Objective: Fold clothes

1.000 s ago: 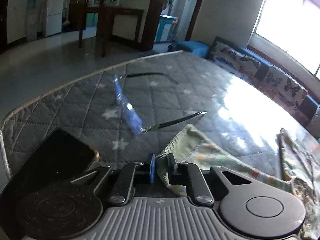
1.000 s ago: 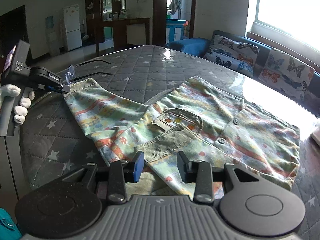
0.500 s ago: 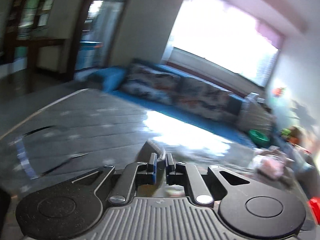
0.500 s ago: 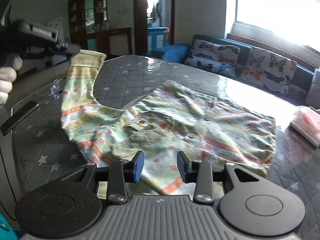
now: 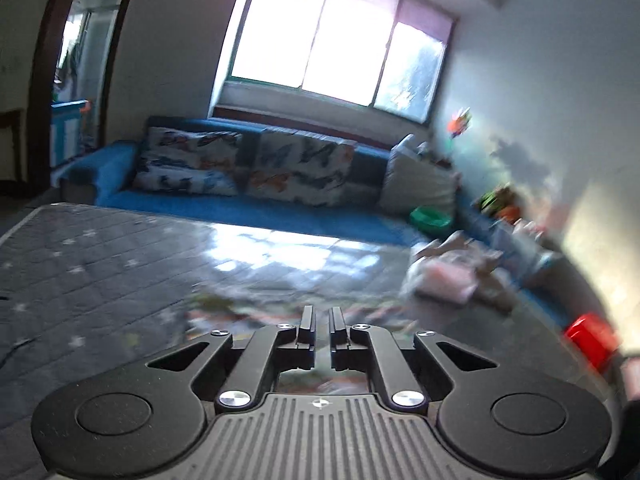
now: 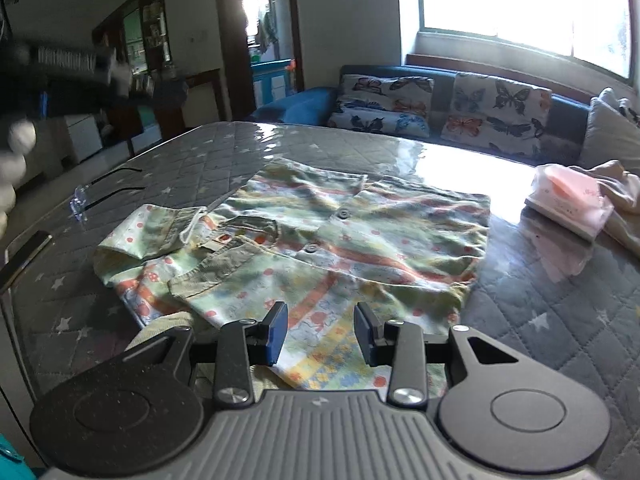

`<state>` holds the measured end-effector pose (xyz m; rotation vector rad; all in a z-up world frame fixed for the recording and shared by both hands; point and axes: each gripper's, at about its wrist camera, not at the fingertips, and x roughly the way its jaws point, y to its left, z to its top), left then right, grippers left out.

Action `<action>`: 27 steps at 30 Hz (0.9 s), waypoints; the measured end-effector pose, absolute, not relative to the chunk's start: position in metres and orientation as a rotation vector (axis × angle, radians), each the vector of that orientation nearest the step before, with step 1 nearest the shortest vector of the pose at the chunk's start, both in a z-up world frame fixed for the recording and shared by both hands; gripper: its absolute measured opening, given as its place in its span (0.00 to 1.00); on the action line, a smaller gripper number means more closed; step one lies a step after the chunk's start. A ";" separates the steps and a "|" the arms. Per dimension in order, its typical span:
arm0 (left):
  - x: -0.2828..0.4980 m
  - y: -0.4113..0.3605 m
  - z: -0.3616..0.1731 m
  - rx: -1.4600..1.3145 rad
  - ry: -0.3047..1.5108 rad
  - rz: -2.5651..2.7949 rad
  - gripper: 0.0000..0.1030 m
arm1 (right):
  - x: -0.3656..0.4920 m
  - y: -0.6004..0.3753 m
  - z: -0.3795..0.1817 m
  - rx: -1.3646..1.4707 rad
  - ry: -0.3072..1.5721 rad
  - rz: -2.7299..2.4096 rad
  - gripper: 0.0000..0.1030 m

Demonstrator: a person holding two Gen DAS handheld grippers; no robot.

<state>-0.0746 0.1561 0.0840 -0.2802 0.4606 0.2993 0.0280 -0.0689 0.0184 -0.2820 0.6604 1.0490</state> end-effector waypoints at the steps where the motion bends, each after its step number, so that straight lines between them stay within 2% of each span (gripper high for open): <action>1: -0.078 0.163 0.077 -0.270 0.480 0.330 0.10 | 0.028 -0.065 0.019 -0.282 0.666 1.067 0.35; 4: -0.094 0.188 0.059 -0.277 0.541 0.406 0.11 | 0.028 -0.046 0.020 -0.280 0.691 1.140 0.35; 15: -0.161 0.233 0.027 -0.317 0.618 0.581 0.27 | 0.026 0.060 0.017 -0.257 0.820 1.307 0.34; 27: -0.189 0.243 0.000 -0.398 0.653 0.577 0.34 | 0.023 0.131 -0.012 -0.291 0.939 1.272 0.32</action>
